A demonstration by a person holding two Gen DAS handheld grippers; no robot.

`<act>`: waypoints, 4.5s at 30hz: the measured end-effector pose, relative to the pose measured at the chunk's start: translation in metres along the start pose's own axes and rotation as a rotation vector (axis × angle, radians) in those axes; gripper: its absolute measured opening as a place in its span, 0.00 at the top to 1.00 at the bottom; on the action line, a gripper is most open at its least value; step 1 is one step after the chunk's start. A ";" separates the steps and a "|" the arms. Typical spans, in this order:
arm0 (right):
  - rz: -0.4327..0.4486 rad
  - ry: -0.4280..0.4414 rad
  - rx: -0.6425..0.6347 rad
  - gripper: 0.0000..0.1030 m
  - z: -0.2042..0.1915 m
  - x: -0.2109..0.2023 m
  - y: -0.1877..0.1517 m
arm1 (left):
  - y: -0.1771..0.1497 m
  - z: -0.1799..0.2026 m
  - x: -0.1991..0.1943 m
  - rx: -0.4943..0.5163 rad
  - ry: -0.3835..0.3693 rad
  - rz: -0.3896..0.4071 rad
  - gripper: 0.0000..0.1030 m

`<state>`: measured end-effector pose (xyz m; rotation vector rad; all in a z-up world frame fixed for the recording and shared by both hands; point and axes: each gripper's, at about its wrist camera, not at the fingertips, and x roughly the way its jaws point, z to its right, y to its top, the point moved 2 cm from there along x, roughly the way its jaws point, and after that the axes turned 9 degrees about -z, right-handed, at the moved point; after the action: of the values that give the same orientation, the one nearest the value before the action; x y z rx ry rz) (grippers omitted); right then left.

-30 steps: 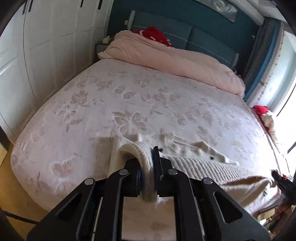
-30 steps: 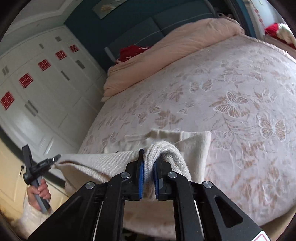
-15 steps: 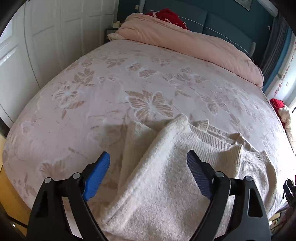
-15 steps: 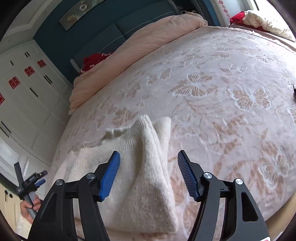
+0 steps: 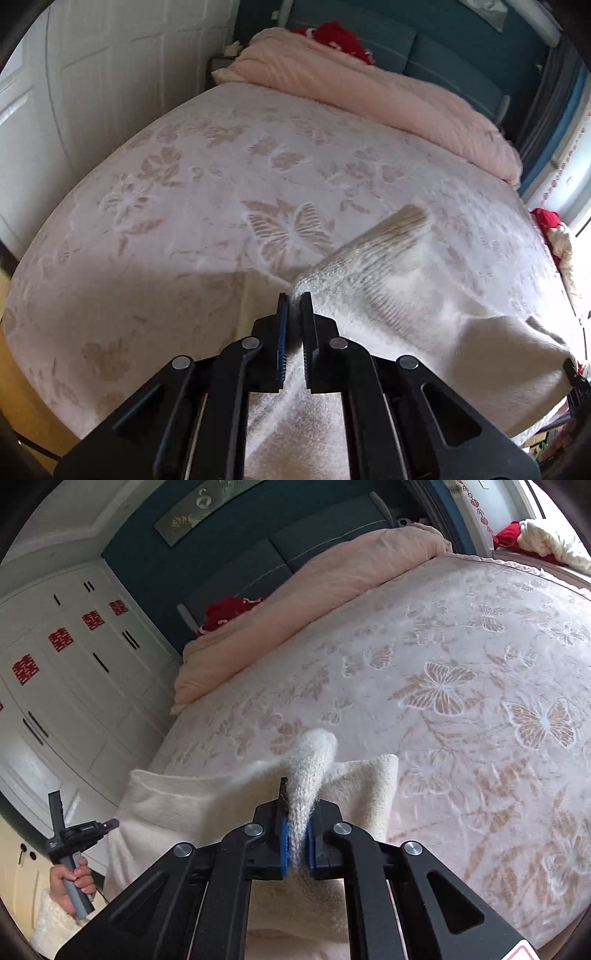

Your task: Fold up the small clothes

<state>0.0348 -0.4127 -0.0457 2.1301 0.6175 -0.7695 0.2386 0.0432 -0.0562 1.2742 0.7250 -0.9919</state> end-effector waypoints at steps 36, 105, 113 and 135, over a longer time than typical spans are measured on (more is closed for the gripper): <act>-0.172 -0.257 -0.127 0.85 -0.013 0.075 -0.030 | -0.004 0.025 0.074 0.088 0.163 -0.109 0.98; -0.209 -0.325 -0.153 0.46 0.003 0.090 -0.011 | -0.035 0.004 0.060 -0.064 0.061 -0.120 0.57; -0.124 -0.252 -0.033 0.94 0.029 0.080 0.014 | -0.018 -0.001 0.085 -0.046 0.087 -0.098 0.99; -0.150 -0.164 -0.112 1.00 -0.032 0.048 -0.088 | -0.101 0.086 0.070 0.150 -0.057 -0.137 0.68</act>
<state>0.0227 -0.3275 -0.1061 1.9125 0.7209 -0.9591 0.1703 -0.0551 -0.1467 1.3341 0.7115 -1.2078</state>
